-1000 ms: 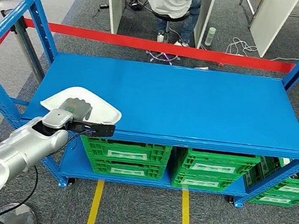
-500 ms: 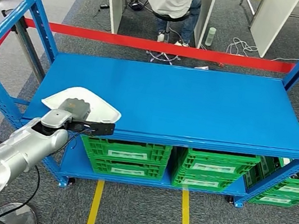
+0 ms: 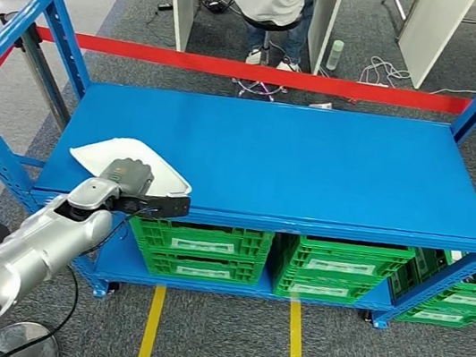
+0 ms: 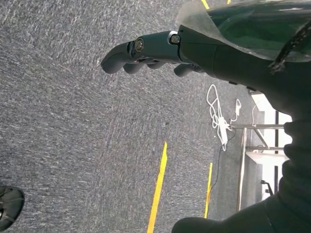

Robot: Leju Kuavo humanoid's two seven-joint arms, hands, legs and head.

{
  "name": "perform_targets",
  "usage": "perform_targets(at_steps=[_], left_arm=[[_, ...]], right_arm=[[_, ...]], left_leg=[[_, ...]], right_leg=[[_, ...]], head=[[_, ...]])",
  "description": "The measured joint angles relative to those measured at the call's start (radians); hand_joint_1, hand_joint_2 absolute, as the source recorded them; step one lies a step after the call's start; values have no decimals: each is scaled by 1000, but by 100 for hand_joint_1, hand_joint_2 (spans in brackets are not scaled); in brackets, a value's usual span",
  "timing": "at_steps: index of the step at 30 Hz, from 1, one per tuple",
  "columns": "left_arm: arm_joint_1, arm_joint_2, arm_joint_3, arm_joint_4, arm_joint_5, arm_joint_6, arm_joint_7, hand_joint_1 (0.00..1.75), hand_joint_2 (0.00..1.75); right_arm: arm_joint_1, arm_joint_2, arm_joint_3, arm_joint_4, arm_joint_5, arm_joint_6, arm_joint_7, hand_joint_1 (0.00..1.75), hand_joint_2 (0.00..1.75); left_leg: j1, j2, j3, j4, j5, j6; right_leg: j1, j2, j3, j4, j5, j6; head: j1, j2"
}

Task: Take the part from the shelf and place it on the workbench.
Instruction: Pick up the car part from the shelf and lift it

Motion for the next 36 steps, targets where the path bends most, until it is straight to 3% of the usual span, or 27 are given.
perform_targets(at_steps=[11, 18, 29, 36], left_arm=[[37, -6, 39, -75, -6, 44, -17, 175, 175], [107, -9, 85, -231, -22, 119, -13, 175, 175], [327, -51, 218, -568, 226, 306, -238, 175, 175], [388, -67, 254, -671, 268, 313, -262, 175, 175]], right_arm=[[1, 0, 0, 0, -1, 0, -5, 0, 175], [1, 1, -1, 0, -3, -2, -11, 0, 175], [3, 5, -4, 0, 10, -11, -15, 0, 175], [3, 6, -6, 0, 11, -13, -15, 0, 175]], left_leg=[[0, 0, -4, 0, 0, 0], [0, 1, -6, 0, -2, 1], [0, 2, -7, 0, -6, 2], [0, 2, -8, 0, -6, 2]], right_leg=[[0, 1, -5, 0, 0, 0], [0, 2, -6, 0, -1, 0], [0, 3, -9, 0, -3, 1], [0, 3, -9, 0, -3, 1]], head=[[0, 0], [0, 0], [0, 0], [0, 0]])
